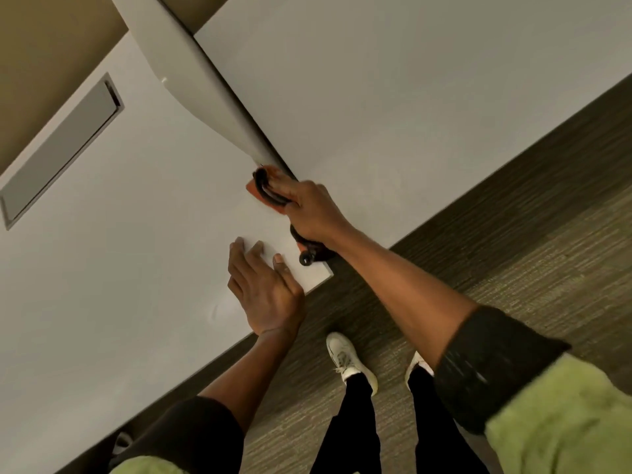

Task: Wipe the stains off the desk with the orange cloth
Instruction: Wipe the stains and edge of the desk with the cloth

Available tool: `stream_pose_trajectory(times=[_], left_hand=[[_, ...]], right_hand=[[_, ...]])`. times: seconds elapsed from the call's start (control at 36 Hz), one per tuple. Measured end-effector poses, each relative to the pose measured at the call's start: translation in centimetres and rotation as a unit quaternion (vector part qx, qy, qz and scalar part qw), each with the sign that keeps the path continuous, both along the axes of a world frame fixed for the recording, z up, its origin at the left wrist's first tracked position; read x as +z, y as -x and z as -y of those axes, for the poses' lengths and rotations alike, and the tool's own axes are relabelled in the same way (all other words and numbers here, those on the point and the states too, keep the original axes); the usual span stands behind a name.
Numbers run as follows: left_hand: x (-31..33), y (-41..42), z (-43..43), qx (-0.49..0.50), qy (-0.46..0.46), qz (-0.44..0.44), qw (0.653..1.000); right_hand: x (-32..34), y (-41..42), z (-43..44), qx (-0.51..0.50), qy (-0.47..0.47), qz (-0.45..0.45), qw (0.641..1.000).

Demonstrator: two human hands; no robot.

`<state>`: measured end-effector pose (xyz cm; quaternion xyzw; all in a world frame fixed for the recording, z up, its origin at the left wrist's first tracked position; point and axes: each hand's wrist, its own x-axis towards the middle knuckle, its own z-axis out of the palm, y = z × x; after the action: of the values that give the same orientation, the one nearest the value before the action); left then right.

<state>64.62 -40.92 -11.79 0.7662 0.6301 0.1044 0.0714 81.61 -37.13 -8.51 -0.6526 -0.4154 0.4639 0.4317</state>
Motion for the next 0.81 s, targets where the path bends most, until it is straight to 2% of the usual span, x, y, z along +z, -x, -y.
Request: stream_pose_trajectory(times=[0.11,0.25,0.36,0.5,0.67,0.81], left_hand=[[-0.2,0.1,0.0,0.002,-0.003,-0.004,1.0],[0.0,0.0,0.0,0.002,-0.002,-0.002,1.0],[0.2,0.0,0.1,-0.002,0.004,0.004,1.0],[0.4,-0.2,0.2,0.005,0.008,0.006,1.0],[0.3,0.0,0.2,0.003,0.003,0.002,1.0],[0.3,0.0,0.2,0.008,0.006,0.004,1.0]], right_hand=[[-0.1,0.3,-0.3,-0.017,0.006,0.004,1.0],[-0.2,1.9,7.4,-0.009,-0.048,0.022,0.999],[-1.3,3.2,12.4,-0.036,-0.048,-0.006,0.998],[-0.5,2.1,9.5,-0.021,-0.057,-0.002,0.998],[-1.2,1.0,1.7,0.076,-0.101,0.139,0.982],[-1.6,1.1,-0.1,0.148,-0.151,0.282,0.936]])
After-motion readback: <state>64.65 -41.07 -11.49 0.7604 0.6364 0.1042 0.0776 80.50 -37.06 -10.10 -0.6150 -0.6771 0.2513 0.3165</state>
